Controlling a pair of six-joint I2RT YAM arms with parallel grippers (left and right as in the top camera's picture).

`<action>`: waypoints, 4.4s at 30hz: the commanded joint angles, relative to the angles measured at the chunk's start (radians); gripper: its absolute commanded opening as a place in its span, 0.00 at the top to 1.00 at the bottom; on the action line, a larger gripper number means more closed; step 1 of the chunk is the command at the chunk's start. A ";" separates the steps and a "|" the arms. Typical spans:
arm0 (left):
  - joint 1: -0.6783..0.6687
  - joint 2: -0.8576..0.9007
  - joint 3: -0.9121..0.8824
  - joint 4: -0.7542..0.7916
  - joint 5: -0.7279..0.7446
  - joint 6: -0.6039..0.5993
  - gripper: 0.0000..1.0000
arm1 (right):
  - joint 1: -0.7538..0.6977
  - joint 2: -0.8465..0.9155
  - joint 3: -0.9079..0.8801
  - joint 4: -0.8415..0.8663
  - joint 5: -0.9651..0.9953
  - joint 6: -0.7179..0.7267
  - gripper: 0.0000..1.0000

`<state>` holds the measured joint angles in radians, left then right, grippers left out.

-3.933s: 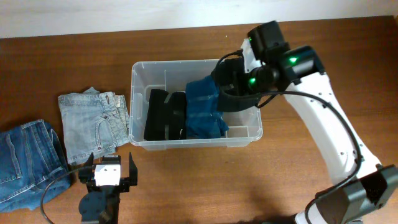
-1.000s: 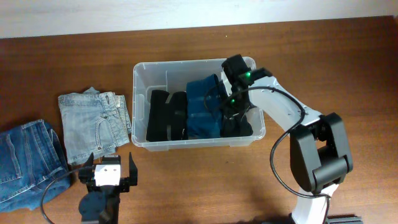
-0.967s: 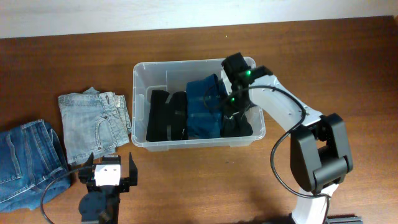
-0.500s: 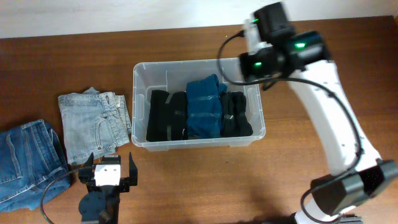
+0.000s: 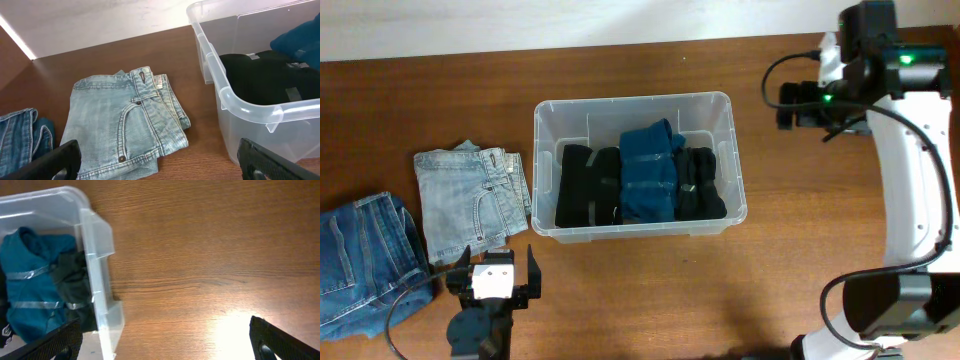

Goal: Pack container
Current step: 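Withdraw the right gripper up and to the right of the box, then move the left gripper to the folded light-blue jeans, then close the left gripper on the light-blue jeans' edge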

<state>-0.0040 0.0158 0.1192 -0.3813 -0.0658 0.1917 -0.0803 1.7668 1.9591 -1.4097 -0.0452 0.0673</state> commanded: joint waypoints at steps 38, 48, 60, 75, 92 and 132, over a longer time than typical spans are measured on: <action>0.005 0.190 0.307 -0.064 0.042 0.016 0.01 | -0.039 -0.009 0.006 0.000 0.005 0.000 0.01; 0.010 0.763 0.791 -0.340 0.086 0.016 0.01 | -0.039 -0.009 0.006 0.000 0.005 0.000 0.02; 0.009 1.111 0.946 -0.425 0.272 -0.074 0.01 | -0.039 -0.009 0.006 0.000 0.005 0.000 0.01; 0.172 1.315 0.946 -0.365 -0.040 -0.441 0.01 | -0.039 -0.009 0.006 0.000 0.005 0.000 0.02; 0.275 1.521 0.946 -0.169 -0.104 -0.286 0.01 | -0.039 -0.009 0.006 0.000 0.005 0.000 0.01; 0.336 1.878 0.946 0.026 -0.111 -0.106 0.01 | -0.039 -0.009 0.006 0.000 0.005 0.000 0.01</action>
<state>0.3233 1.8267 1.0645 -0.3607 -0.1680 0.0643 -0.1154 1.7668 1.9591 -1.4105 -0.0456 0.0673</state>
